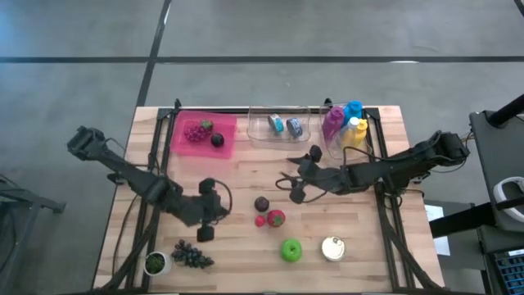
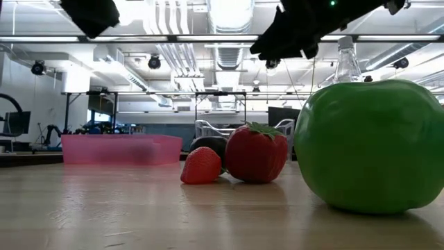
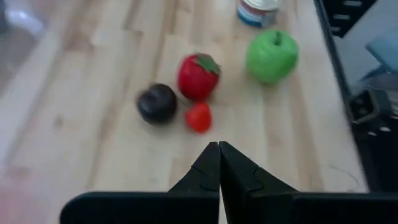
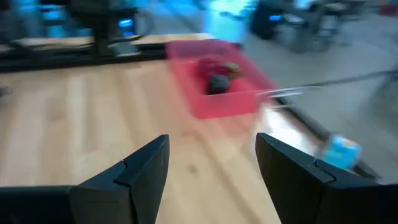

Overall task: Pick & Place Food Item
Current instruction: Put the black grapes into the pink bin

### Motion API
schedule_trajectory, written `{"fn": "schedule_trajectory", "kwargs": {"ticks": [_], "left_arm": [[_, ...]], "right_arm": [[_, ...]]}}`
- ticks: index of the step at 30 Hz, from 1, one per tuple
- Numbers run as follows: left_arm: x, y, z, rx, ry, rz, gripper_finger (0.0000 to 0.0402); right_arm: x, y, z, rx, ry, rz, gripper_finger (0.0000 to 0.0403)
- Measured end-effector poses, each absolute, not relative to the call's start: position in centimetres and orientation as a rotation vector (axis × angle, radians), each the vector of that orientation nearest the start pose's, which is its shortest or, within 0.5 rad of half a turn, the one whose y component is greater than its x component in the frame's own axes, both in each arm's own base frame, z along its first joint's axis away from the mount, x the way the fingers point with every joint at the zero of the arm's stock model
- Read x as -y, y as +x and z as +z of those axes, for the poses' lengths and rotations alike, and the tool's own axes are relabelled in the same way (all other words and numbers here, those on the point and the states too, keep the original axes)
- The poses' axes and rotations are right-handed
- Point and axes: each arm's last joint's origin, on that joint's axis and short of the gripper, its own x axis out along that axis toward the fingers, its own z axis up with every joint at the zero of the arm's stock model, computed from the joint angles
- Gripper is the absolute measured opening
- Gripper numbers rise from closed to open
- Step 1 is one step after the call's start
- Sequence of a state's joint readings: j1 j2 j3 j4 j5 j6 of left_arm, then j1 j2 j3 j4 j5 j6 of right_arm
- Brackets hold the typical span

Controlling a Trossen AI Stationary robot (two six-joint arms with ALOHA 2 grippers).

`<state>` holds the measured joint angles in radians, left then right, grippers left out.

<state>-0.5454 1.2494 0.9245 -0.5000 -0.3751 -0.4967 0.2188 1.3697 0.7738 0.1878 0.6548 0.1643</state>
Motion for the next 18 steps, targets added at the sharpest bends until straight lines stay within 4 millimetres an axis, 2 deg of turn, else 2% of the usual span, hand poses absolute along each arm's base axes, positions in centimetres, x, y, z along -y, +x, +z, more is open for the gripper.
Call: {"fn": "schedule_trajectory", "kwargs": {"ticks": [7,13,18], "left_arm": [[15.9,22.6,26.0,-0.906,-0.205,-0.001,0.0001],[19.4,24.0,25.1,-1.137,-0.230,-0.026,0.0001],[21.2,24.0,24.1,-1.374,-0.144,0.041,0.0001]], "right_arm": [[-5.1,28.6,23.8,-0.358,0.002,-0.258,0.0233],[-5.1,28.6,23.8,-0.359,0.005,-0.247,0.0232],[-5.1,28.7,23.9,-0.348,0.010,-0.246,0.0231]]}}
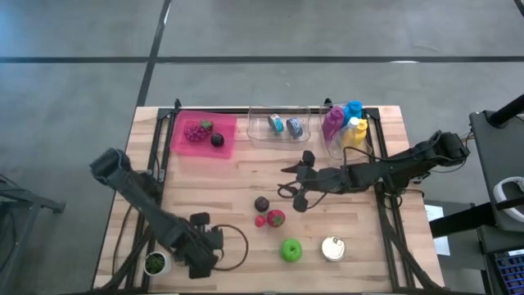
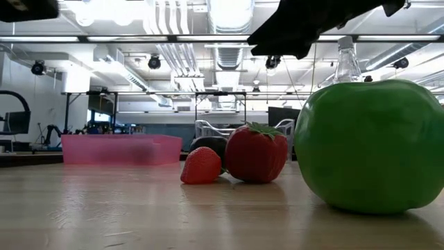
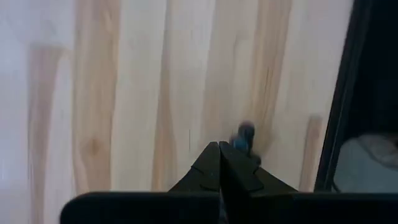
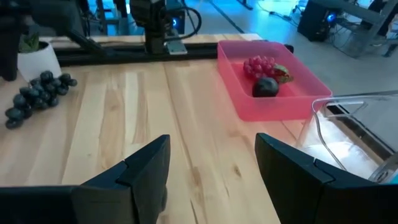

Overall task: Pick & Place Food Item
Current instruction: Put the black grapes into the pink bin

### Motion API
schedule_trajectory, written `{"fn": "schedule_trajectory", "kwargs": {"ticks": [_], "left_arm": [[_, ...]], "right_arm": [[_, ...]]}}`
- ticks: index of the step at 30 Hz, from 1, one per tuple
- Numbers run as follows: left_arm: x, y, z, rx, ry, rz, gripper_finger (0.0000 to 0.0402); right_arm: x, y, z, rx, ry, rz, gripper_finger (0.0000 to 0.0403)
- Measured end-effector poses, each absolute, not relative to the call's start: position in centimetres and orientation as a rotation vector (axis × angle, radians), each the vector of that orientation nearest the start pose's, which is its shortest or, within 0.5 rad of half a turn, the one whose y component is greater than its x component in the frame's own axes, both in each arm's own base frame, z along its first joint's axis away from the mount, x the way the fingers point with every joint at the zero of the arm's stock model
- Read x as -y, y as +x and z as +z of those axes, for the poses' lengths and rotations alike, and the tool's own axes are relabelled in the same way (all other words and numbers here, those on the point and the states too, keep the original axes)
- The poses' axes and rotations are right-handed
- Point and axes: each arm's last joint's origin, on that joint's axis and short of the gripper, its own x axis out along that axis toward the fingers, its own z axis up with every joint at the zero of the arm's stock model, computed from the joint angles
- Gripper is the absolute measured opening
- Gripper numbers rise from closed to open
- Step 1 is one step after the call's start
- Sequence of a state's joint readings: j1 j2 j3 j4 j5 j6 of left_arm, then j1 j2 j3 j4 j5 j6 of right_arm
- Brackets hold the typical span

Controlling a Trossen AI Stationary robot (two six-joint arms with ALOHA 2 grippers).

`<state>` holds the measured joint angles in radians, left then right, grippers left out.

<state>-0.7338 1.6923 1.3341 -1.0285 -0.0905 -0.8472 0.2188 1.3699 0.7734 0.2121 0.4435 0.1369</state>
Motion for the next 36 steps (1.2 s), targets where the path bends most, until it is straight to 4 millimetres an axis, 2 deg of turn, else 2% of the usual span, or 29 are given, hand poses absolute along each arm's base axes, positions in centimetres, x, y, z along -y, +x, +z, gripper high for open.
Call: {"fn": "schedule_trajectory", "kwargs": {"ticks": [3,6,13,27,31,36], "left_arm": [[22.1,23.8,23.8,-1.455,-0.173,0.043,0.0001],[22.8,23.6,23.8,-1.453,-0.186,0.007,0.0001],[22.8,23.8,23.8,-1.450,-0.279,0.077,0.0006],[22.9,23.9,23.8,-1.439,-0.276,0.044,0.0079],[22.8,23.6,22.6,-1.450,-0.260,0.043,0.0104],[23.0,22.5,19.9,-1.508,-0.272,-0.011,0.0109]], "right_arm": [[-5.1,28.7,24.0,-0.336,0.015,-0.246,0.0229],[-5.1,28.7,24.0,-0.338,0.011,-0.245,0.0228],[-5.1,28.7,24.0,-0.339,0.008,-0.244,0.0228],[-5.1,28.7,24.0,-0.339,0.007,-0.244,0.0228],[-5.1,28.7,24.0,-0.339,0.007,-0.244,0.0228],[-5.1,28.7,24.0,-0.339,0.007,-0.245,0.0228]]}}
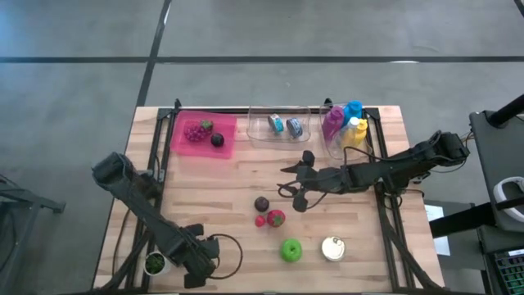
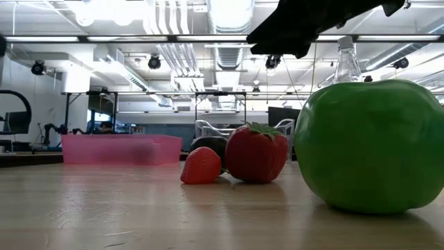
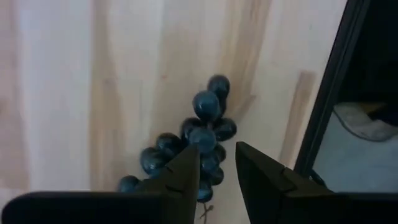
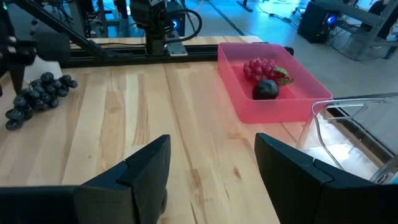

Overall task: Pick & Place Food Item
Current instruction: Put the black grapes into the pink bin

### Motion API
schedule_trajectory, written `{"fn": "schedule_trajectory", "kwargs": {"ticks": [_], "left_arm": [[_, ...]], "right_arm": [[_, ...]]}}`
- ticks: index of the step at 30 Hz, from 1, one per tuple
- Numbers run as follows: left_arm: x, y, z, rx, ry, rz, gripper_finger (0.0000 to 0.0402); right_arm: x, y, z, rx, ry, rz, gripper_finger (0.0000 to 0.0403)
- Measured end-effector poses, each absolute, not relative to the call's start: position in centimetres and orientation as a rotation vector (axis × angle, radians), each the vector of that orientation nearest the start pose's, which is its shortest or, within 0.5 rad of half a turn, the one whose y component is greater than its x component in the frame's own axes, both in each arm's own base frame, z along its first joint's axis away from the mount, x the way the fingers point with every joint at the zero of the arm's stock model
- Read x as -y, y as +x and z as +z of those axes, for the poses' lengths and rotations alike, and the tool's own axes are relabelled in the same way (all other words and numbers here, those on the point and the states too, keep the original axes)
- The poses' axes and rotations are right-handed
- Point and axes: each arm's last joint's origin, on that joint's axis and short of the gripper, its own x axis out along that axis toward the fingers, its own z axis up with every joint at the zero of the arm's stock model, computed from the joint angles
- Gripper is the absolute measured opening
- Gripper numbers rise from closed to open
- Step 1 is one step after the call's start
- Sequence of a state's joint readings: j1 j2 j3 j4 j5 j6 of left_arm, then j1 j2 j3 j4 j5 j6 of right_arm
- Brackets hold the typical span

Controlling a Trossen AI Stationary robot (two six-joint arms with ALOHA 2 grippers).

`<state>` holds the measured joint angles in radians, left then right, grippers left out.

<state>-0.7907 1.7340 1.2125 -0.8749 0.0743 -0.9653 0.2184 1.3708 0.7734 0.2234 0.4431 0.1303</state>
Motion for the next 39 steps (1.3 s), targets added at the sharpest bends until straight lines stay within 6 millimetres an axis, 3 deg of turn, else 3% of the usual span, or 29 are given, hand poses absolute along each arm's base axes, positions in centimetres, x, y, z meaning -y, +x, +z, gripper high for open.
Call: {"fn": "schedule_trajectory", "kwargs": {"ticks": [10,39], "left_arm": [[22.3,21.6,17.2,-1.563,-0.284,-0.018,0.0109],[22.4,21.9,16.7,-1.512,-0.302,-0.074,0.0105]], "right_arm": [[-5.1,28.7,24.0,-0.338,0.007,-0.245,0.0228],[-5.1,28.7,24.0,-0.337,0.007,-0.245,0.0228]]}}
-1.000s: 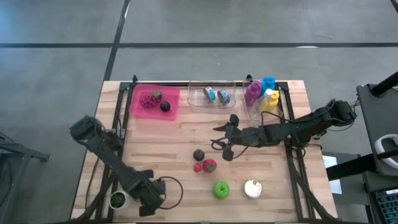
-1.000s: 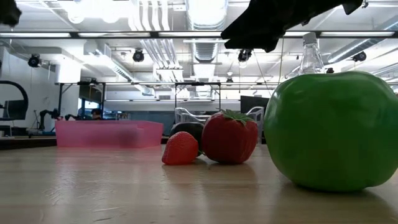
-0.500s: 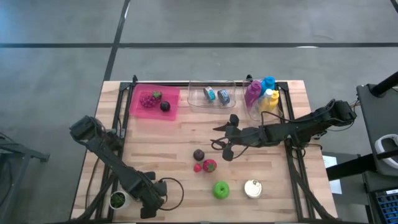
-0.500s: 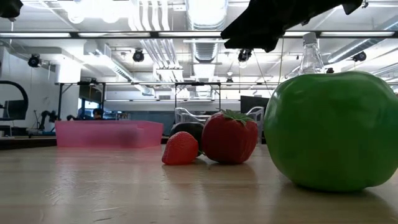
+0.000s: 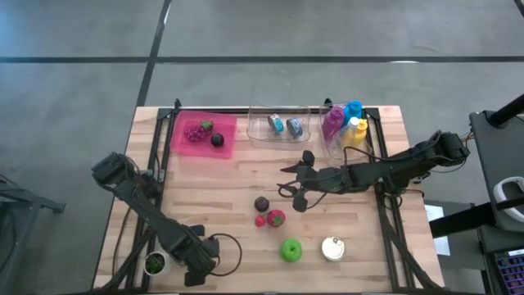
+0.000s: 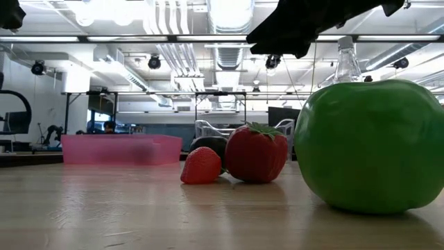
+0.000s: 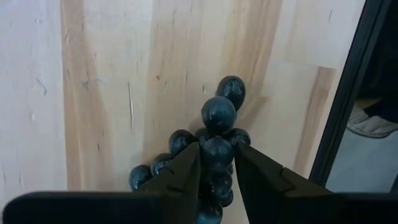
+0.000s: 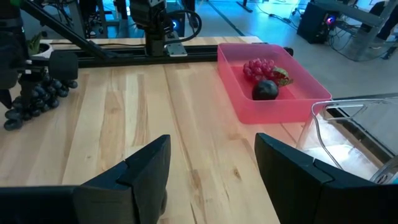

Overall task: Pick & Place Food Item
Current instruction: Put the black grapes into the pink bin

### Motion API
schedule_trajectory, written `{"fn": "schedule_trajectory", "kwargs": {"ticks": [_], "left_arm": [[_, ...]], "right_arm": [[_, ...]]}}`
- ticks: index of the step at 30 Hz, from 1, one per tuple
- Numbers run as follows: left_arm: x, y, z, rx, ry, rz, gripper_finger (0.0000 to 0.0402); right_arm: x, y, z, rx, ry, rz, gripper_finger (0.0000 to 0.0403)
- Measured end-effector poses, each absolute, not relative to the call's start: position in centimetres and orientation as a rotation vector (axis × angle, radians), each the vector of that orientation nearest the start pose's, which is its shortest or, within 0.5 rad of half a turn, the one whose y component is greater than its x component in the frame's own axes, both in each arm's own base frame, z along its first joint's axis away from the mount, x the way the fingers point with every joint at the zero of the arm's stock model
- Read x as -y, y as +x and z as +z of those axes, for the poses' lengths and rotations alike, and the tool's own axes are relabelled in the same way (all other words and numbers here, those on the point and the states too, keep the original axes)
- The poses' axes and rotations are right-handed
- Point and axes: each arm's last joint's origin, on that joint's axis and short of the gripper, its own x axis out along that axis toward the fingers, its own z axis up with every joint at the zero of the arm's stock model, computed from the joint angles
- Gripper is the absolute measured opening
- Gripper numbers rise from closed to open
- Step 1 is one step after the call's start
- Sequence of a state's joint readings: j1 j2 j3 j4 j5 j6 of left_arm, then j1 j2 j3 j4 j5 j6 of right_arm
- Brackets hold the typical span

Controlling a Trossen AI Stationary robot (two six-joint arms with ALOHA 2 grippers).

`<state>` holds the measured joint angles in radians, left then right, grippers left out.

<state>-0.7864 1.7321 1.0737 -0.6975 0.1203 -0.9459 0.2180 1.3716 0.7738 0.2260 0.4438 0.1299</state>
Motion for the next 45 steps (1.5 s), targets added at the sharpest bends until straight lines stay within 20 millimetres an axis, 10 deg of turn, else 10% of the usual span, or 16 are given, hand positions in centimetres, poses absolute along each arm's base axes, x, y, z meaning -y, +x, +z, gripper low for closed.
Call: {"fn": "schedule_trajectory", "kwargs": {"ticks": [8,25,45], "left_arm": [[22.4,22.0,16.7,-1.507,-0.265,-0.110,0.0013],[20.7,21.8,20.9,-1.308,-0.206,-0.010,0.0002],[10.5,19.2,29.8,-0.839,0.018,0.532,0.0001]], "right_arm": [[-5.1,28.7,24.0,-0.337,0.007,-0.245,0.0228],[-5.1,28.7,24.0,-0.337,0.007,-0.246,0.0228],[-5.1,28.7,24.0,-0.337,0.004,-0.246,0.0228]]}}
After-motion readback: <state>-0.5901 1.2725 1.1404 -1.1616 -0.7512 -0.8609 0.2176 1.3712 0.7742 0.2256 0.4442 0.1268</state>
